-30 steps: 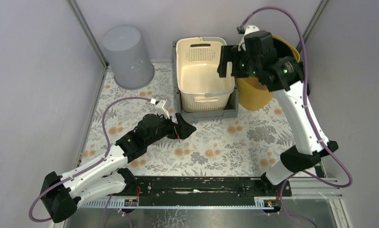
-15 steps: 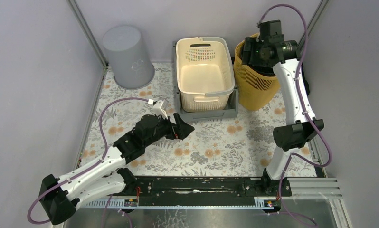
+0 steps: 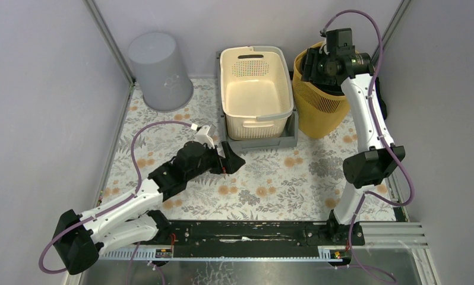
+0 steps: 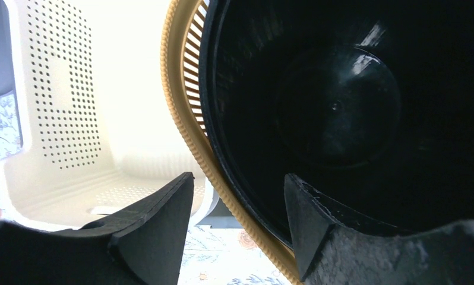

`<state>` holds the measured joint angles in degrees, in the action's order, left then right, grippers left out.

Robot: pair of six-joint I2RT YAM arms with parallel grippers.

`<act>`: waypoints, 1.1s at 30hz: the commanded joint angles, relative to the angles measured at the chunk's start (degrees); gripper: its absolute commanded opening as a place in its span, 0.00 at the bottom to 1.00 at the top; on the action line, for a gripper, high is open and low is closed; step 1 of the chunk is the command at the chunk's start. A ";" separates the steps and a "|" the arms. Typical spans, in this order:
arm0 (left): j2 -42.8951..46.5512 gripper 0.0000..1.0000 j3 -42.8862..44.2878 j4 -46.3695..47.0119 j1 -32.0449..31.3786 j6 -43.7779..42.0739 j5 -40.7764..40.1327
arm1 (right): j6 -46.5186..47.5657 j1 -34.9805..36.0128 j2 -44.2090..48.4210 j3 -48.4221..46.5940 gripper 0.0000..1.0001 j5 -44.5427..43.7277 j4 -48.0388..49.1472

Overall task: Turn the large container upside down
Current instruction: Pick up the container from the container.

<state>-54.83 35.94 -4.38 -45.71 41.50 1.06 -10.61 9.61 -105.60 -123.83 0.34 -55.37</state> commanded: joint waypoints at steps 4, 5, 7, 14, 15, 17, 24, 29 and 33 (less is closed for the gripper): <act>0.37 1.00 2.14 0.25 -0.36 -0.35 -0.87 | -2.28 -1.12 0.53 -0.54 0.60 2.94 6.45; 0.54 1.00 2.22 0.05 -0.34 -0.41 -0.97 | -2.58 -1.23 0.41 -0.66 0.60 3.07 6.70; 0.67 1.00 2.34 -0.22 -0.40 -0.45 -1.12 | -3.02 -1.57 0.40 -0.51 0.60 3.32 7.39; 0.52 1.00 2.77 -0.36 -0.38 -0.45 -1.14 | -4.46 -2.24 -0.60 -1.36 0.59 4.96 10.08; 0.51 1.00 2.83 -0.43 -0.39 -0.45 -1.07 | -4.50 -2.23 -0.97 -1.75 0.59 5.31 10.43; 0.72 1.00 2.98 -0.66 -0.41 -0.58 -1.16 | -4.30 -2.31 -1.67 -2.18 0.58 5.54 11.09; 1.21 1.00 3.12 -1.42 -0.36 -0.78 -1.53 | -2.92 -2.31 -4.29 -2.34 0.56 5.03 12.41; 0.88 1.00 3.47 -1.51 -0.35 -0.89 -1.45 | -1.89 -2.27 -5.73 -1.69 0.53 2.76 11.66; 0.91 1.00 3.34 -1.34 -0.38 -0.65 -1.40 | -1.40 -2.25 -6.40 -1.38 0.46 -2.62 9.80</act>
<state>-54.57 37.56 -6.13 -45.71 41.43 0.78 -13.89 7.70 -111.07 -123.90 3.92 -44.49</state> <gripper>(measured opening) 0.998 0.488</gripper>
